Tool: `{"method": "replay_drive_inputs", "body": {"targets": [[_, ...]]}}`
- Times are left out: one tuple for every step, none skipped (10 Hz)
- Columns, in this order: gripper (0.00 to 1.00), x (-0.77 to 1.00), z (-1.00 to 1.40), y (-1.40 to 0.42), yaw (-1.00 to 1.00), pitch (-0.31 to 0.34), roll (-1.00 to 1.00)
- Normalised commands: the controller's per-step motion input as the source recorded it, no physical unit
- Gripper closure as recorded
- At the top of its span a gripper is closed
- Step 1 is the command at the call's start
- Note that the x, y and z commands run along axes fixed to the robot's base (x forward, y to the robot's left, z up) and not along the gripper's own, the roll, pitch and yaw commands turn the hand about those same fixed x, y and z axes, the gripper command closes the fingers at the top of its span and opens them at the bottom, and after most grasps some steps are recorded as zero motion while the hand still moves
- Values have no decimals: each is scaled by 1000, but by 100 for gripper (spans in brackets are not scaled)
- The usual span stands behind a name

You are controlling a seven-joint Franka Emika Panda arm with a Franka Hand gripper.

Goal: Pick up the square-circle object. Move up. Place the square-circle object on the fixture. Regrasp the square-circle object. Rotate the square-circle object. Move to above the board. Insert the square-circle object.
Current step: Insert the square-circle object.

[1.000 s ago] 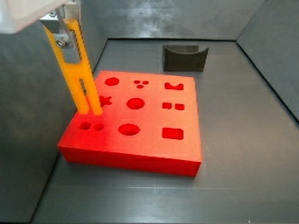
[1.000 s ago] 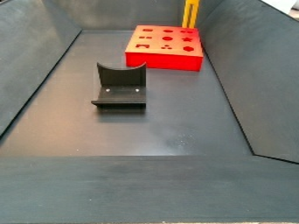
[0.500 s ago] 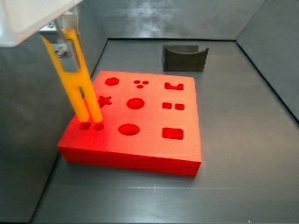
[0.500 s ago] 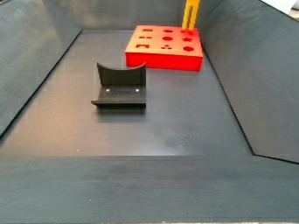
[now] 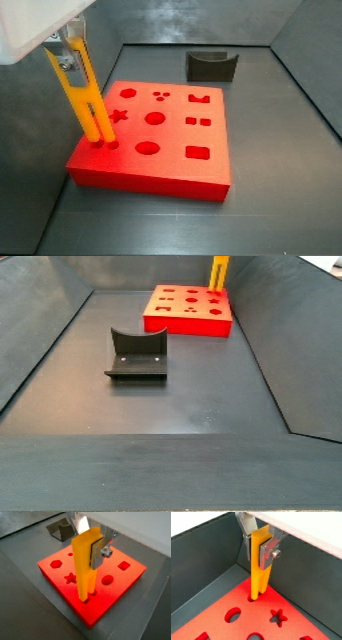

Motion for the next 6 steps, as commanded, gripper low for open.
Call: {"method": "replay_drive_inputs", "body": {"targets": [[100,257,-391,-111,-126,0,216],[100,123,-403,-251,0,-26,231],[100,140,-503,-194,0,-46,241],[100,186,-543,-149,77,-17,237],[100,280,-563,-74,209,-10,221],[100,317,-594,0,249,-6,219]]}}
